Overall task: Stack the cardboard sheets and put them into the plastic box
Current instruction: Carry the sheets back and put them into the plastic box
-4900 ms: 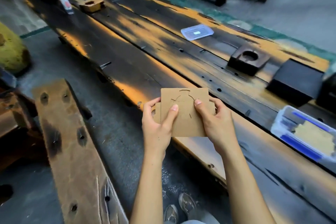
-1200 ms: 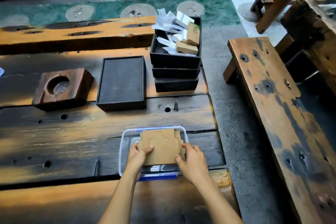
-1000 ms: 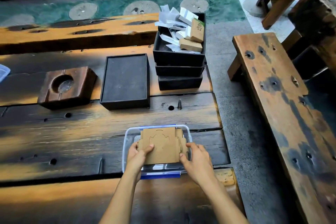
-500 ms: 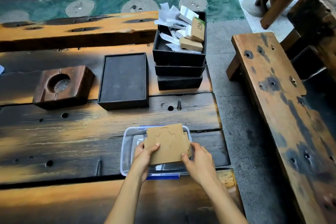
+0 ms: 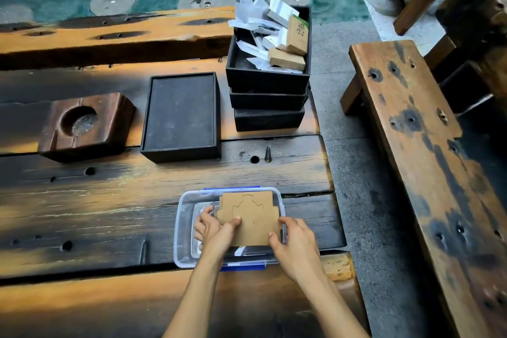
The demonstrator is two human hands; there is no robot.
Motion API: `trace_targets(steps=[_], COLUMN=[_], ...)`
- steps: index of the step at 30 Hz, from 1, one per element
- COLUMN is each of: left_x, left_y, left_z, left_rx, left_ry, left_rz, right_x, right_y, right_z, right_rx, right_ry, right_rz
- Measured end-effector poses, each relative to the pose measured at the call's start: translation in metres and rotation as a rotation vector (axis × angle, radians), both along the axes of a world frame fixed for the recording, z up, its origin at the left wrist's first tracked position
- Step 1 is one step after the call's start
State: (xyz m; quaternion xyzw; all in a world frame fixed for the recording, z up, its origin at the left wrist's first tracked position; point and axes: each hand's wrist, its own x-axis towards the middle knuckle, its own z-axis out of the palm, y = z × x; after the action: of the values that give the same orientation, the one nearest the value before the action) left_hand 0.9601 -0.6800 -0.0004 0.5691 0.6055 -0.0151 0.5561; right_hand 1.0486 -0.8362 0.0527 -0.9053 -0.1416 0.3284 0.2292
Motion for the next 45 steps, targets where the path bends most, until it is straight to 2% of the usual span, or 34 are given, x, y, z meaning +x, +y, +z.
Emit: trace_targets(steps=[4,11,16,20,23,25,26,31,33,35,37,40,45], left_x=[-0.001,-0.007,-0.01,-0.029,-0.051,-0.06,-0.062,-0.051,-0.051,-0.053,-0.055,-0.054,-0.042], left_y=[0.009,0.031,0.027,0.034,0.041,0.044,0.045,0.053,0.053,0.051,0.051,0.049,0.052], left_z=[-0.006,0.004,0.015,0.034,0.05,0.057,0.058,0.048,0.033,0.015,0.0,-0.015,-0.011], left_rx=[-0.254,-0.4,-0.394,-0.3,-0.214,-0.175,-0.137,0.169,0.288,0.286,0.24,0.282,0.359], left_ry=[-0.14,-0.236,-0.25,-0.306,-0.429,-0.505,-0.51,-0.411,-0.356,-0.277,-0.231,-0.234,-0.224], left_rz=[0.097,0.044,0.028,0.028,-0.053,-0.135,-0.192,-0.526,-0.63,-0.697,-0.708,-0.676,-0.608], right_x=[0.0,0.004,0.013,0.019,0.028,0.033,0.034,0.022,0.016,0.01,0.006,0.004,0.004], right_y=[0.002,0.005,0.003,0.003,0.005,0.012,0.016,0.026,0.029,0.032,0.036,0.043,0.049], right_z=[-0.002,-0.002,-0.001,0.005,0.008,0.01,0.009,-0.007,-0.014,-0.022,-0.029,-0.036,-0.046], right_rx=[-0.045,-0.061,-0.03,0.166,0.35,0.347,0.338,0.369,0.366,0.306,0.215,0.173,0.255], right_ry=[-0.007,-0.001,0.05,-0.028,0.117,0.29,0.316,0.092,0.129,0.131,0.043,0.063,0.098], right_rz=[0.015,0.007,0.011,-0.009,0.067,0.177,0.209,0.173,0.228,0.297,0.349,0.296,0.022])
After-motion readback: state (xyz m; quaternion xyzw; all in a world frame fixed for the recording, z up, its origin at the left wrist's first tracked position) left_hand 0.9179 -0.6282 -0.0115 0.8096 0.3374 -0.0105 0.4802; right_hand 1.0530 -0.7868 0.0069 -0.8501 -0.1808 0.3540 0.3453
